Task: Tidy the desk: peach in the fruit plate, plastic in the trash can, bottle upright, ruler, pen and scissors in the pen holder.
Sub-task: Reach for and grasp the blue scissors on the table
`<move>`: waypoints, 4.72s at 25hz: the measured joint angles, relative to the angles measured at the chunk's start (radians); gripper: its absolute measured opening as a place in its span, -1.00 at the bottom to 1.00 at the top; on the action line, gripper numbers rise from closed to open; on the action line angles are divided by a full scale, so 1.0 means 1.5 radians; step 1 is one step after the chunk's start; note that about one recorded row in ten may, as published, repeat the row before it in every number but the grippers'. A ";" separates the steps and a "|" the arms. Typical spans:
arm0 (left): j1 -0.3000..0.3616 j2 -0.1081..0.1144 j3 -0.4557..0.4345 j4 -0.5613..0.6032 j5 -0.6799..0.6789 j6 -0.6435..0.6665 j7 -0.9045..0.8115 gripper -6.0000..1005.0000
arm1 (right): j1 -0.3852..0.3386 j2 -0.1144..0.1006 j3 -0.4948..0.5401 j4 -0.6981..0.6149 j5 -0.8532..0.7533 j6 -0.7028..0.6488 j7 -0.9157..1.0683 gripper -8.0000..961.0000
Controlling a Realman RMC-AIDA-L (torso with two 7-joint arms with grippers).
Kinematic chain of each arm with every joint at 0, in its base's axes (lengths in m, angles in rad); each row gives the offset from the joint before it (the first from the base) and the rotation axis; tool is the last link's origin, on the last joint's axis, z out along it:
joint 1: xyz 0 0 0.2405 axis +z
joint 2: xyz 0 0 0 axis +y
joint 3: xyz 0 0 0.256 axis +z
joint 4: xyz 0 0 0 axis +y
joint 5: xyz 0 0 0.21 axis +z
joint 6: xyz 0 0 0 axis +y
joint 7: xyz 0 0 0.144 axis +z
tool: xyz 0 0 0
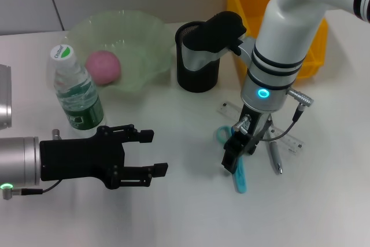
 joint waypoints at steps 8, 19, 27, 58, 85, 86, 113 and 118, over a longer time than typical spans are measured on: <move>0.000 0.002 0.000 0.000 0.000 0.001 0.000 0.60 | 0.000 0.000 0.000 0.000 0.001 0.007 -0.002 0.31; -0.001 0.004 0.000 0.003 0.000 0.001 0.000 0.60 | 0.003 0.000 0.000 0.005 0.002 0.010 0.001 0.31; -0.001 0.004 0.000 0.008 0.000 0.001 0.000 0.60 | 0.005 0.000 0.000 0.006 0.002 0.010 0.000 0.31; 0.000 0.002 0.000 0.009 0.000 0.003 0.000 0.60 | 0.001 0.000 -0.048 0.001 0.032 0.011 0.002 0.31; 0.002 0.003 0.000 0.009 -0.002 0.005 0.001 0.60 | 0.002 0.000 -0.050 0.000 0.030 0.011 0.002 0.31; 0.002 0.003 0.000 0.009 -0.002 0.005 0.001 0.60 | 0.002 0.000 -0.050 0.000 0.030 0.009 0.002 0.31; 0.003 0.004 -0.001 0.009 -0.005 0.005 0.000 0.60 | -0.001 0.000 -0.051 -0.034 0.016 -0.009 0.004 0.31; 0.003 0.004 -0.001 0.009 -0.005 0.005 0.000 0.60 | -0.001 0.000 -0.051 -0.034 0.016 -0.009 0.003 0.31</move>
